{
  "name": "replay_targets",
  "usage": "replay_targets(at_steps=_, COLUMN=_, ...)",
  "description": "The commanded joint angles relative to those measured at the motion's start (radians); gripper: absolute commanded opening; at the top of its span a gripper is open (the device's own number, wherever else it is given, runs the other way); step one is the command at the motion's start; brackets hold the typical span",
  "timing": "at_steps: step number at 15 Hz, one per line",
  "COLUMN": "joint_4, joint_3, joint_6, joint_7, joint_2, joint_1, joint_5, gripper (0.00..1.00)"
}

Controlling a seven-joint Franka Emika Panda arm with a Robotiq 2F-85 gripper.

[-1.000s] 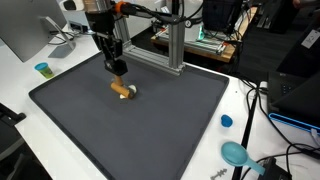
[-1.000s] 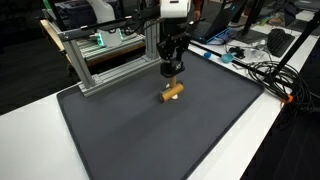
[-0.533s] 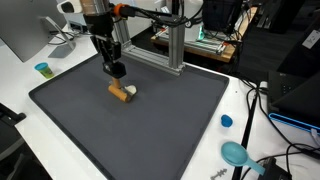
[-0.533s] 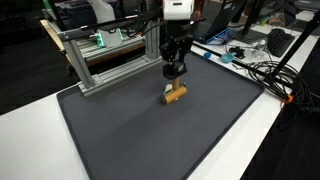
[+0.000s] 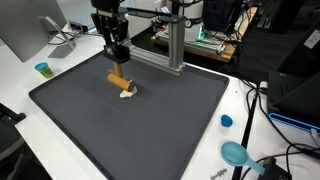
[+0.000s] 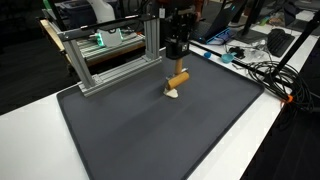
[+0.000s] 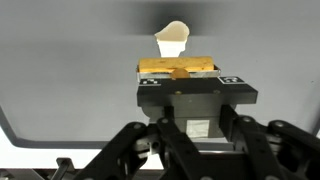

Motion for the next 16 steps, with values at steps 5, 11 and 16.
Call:
replay_targets(at_steps=5, joint_4=0.02, joint_3=-0.009, joint_6=-0.001, joint_7=0.042, joint_2=0.085, joint_1=-0.011, joint_5=-0.002, gripper=0.21)
replay_targets(at_steps=11, joint_4=0.052, joint_3=0.002, joint_6=-0.101, joint_7=0.01, joint_2=0.143, joint_1=-0.021, joint_5=0.034, gripper=0.21)
replay_targets(at_steps=16, joint_4=0.063, joint_3=0.003, joint_6=-0.16, joint_7=0.01, joint_2=0.147, joint_1=-0.023, joint_5=0.045, gripper=0.21)
